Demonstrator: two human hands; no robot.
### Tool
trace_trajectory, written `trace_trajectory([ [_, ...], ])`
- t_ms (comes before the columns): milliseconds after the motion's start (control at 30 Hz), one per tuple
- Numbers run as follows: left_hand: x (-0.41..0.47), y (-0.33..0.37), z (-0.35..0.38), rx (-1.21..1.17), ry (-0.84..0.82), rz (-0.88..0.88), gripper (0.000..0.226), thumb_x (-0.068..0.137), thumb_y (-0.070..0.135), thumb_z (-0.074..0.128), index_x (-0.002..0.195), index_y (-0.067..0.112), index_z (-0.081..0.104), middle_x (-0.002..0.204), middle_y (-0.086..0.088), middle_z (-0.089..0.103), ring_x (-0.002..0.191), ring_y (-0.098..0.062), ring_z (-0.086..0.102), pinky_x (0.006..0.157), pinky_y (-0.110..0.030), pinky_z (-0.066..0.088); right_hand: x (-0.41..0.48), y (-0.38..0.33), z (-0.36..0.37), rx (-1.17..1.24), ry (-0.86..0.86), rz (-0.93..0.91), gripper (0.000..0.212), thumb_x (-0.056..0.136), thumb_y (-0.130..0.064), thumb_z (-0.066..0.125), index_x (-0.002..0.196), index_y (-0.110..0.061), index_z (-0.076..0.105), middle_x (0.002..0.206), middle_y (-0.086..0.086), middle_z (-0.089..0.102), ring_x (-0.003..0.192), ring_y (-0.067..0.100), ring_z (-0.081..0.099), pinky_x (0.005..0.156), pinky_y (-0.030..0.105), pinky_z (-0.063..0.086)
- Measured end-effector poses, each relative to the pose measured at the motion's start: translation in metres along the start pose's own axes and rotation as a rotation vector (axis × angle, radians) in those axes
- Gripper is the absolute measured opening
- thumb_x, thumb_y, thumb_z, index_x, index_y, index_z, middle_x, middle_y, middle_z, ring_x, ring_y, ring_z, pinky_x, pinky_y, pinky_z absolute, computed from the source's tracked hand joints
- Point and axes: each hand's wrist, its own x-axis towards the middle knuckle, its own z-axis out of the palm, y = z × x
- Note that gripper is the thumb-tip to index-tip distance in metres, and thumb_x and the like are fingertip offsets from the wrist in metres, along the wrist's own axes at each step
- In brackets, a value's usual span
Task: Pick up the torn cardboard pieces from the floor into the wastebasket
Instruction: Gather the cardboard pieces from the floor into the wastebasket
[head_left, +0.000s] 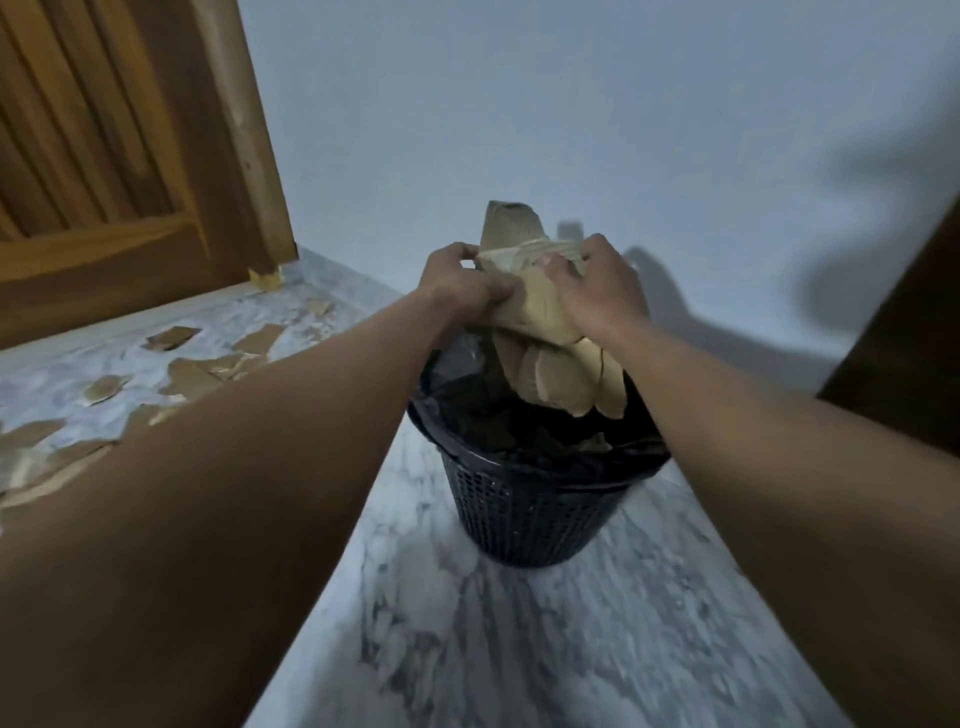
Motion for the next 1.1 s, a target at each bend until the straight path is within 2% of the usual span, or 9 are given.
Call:
trace_trajectory([
  [133, -0.001, -0.01, 0.011, 0.034, -0.03, -0.05, 0.045, 0.086, 0.002, 0.074, 0.128, 0.012, 0.059, 0.097, -0.01, 0.069, 0.066, -0.013, 0.065, 0.046, -0.015, 0.05, 0.002, 0.01, -0.008, -0.1, -0.077, 0.029, 0.045, 0.094, -0.058, 0.051, 0.097, -0.013, 0.061, 0.096, 0.0, 0.067, 0.095, 0.028, 0.063, 0.079, 0.038, 0.049],
  [233, -0.008, -0.019, -0.008, 0.085, 0.048, -0.016, 0.037, 0.088, 0.009, 0.071, 0.123, 0.014, 0.062, 0.088, 0.002, 0.07, 0.065, -0.008, 0.067, 0.061, -0.022, 0.057, -0.001, 0.0, -0.002, -0.114, -0.139, -0.01, 0.046, 0.094, -0.051, 0.055, 0.106, -0.007, 0.065, 0.103, 0.012, 0.069, 0.098, 0.031, 0.063, 0.082, 0.039, 0.05],
  [300, -0.014, -0.03, -0.033, 0.104, 0.129, 0.015, 0.033, 0.087, 0.012, 0.066, 0.121, 0.016, 0.065, 0.092, 0.002, 0.072, 0.075, -0.014, 0.067, 0.067, -0.027, 0.056, -0.003, -0.011, 0.01, -0.102, -0.175, -0.044, 0.038, 0.094, -0.05, 0.056, 0.107, -0.015, 0.061, 0.105, 0.004, 0.066, 0.1, 0.026, 0.059, 0.077, 0.034, 0.042],
  [467, -0.056, -0.09, -0.12, 0.313, 0.282, 0.048, 0.025, 0.094, 0.02, 0.058, 0.118, 0.018, 0.065, 0.087, 0.001, 0.068, 0.079, -0.021, 0.065, 0.069, -0.032, 0.052, -0.033, -0.068, 0.065, -0.075, -0.221, -0.182, 0.037, 0.098, -0.046, 0.054, 0.121, -0.017, 0.056, 0.113, 0.001, 0.058, 0.099, 0.018, 0.048, 0.08, 0.029, 0.035],
  [600, -0.11, -0.167, -0.204, 0.45, 0.427, -0.129, 0.023, 0.099, 0.02, 0.052, 0.118, 0.022, 0.064, 0.089, 0.003, 0.068, 0.069, -0.018, 0.061, 0.056, -0.029, 0.045, -0.08, -0.12, 0.139, -0.066, -0.213, -0.405, 0.037, 0.1, -0.037, 0.054, 0.129, -0.013, 0.052, 0.133, 0.011, 0.049, 0.115, 0.03, 0.054, 0.084, 0.035, 0.044],
  [767, -0.191, -0.257, -0.284, 0.549, 0.591, -0.372, 0.029, 0.099, 0.019, 0.049, 0.122, 0.022, 0.065, 0.11, 0.0, 0.07, 0.087, -0.021, 0.062, 0.072, -0.031, 0.048, -0.16, -0.156, 0.241, -0.048, -0.395, -0.498, 0.045, 0.1, -0.037, 0.053, 0.139, -0.015, 0.046, 0.144, 0.01, 0.041, 0.127, 0.034, 0.049, 0.092, 0.044, 0.049],
  [900, -0.232, -0.319, -0.319, 0.667, 0.617, -0.403, 0.033, 0.098, 0.023, 0.054, 0.13, 0.021, 0.061, 0.13, -0.006, 0.064, 0.115, -0.026, 0.058, 0.087, -0.034, 0.046, -0.233, -0.153, 0.32, -0.153, -0.767, -0.437, 0.075, 0.095, -0.059, 0.054, 0.155, -0.021, 0.028, 0.164, 0.013, 0.016, 0.15, 0.033, 0.019, 0.116, 0.049, 0.027],
  [1000, -0.252, -0.357, -0.341, 0.967, 0.603, -0.436, 0.055, 0.096, 0.044, 0.056, 0.147, 0.026, 0.043, 0.153, -0.015, 0.041, 0.146, -0.035, 0.028, 0.117, -0.047, 0.028, -0.285, -0.132, 0.377, -0.356, -1.033, -0.429, 0.11, 0.077, -0.087, 0.048, 0.16, -0.034, -0.001, 0.165, 0.011, -0.023, 0.152, 0.036, -0.017, 0.119, 0.064, -0.003],
  [1100, -0.26, -0.388, -0.38, 1.121, 0.617, -0.509, 0.083, 0.091, 0.07, 0.046, 0.158, 0.032, 0.015, 0.168, -0.016, 0.004, 0.155, -0.035, -0.007, 0.123, -0.052, -0.002, -0.313, -0.115, 0.426, -0.45, -1.066, -0.416, 0.121, 0.065, -0.101, 0.033, 0.154, -0.042, -0.023, 0.16, 0.013, -0.035, 0.147, 0.039, -0.03, 0.113, 0.07, -0.014],
])
